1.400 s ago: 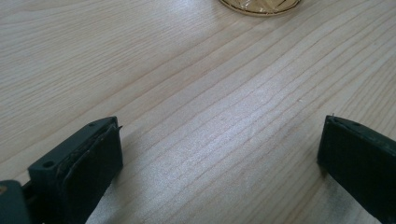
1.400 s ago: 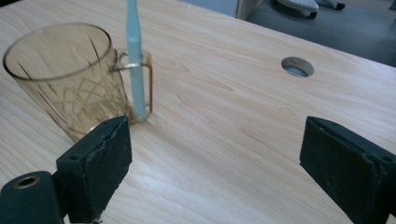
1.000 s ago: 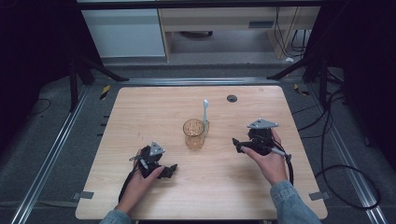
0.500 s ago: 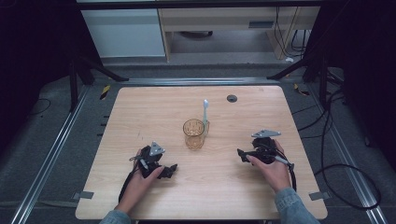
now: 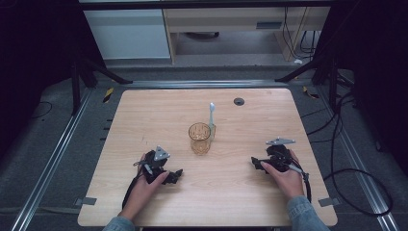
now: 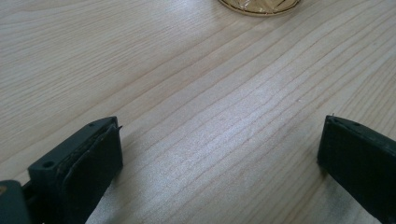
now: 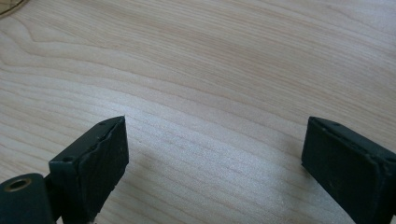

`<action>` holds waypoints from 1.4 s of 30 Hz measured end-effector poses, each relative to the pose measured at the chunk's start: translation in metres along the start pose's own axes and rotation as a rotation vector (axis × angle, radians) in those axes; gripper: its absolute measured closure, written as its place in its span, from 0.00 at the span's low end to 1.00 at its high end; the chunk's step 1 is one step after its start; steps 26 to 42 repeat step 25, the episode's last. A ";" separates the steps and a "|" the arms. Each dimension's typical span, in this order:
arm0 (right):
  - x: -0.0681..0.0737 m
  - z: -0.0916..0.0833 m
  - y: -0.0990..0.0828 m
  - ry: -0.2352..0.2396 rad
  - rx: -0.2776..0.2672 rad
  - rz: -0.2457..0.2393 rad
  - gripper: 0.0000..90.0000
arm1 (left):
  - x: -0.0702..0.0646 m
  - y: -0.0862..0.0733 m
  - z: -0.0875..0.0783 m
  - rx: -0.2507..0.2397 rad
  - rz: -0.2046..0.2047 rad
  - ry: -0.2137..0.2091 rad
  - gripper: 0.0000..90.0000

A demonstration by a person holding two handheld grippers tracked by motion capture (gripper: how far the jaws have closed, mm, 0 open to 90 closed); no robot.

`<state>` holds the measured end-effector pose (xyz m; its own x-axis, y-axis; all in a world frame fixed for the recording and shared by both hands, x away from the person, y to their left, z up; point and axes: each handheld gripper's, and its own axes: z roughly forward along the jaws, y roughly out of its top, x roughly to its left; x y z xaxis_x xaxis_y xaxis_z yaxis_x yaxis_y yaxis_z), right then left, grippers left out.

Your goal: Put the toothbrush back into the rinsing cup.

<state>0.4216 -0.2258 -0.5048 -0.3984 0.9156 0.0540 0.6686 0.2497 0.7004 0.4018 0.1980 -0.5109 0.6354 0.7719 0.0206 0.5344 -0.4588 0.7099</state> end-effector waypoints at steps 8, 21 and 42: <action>0.001 0.002 -0.004 -0.008 -0.014 0.000 0.08 | 0.000 0.000 0.000 0.000 0.000 -0.001 0.00; 0.007 0.005 -0.009 -0.052 -0.043 -0.028 0.04 | 0.000 0.000 0.000 0.000 0.000 -0.001 0.00; 0.009 0.006 -0.009 -0.055 -0.040 -0.022 0.03 | 0.000 0.000 0.000 0.000 0.000 0.000 0.00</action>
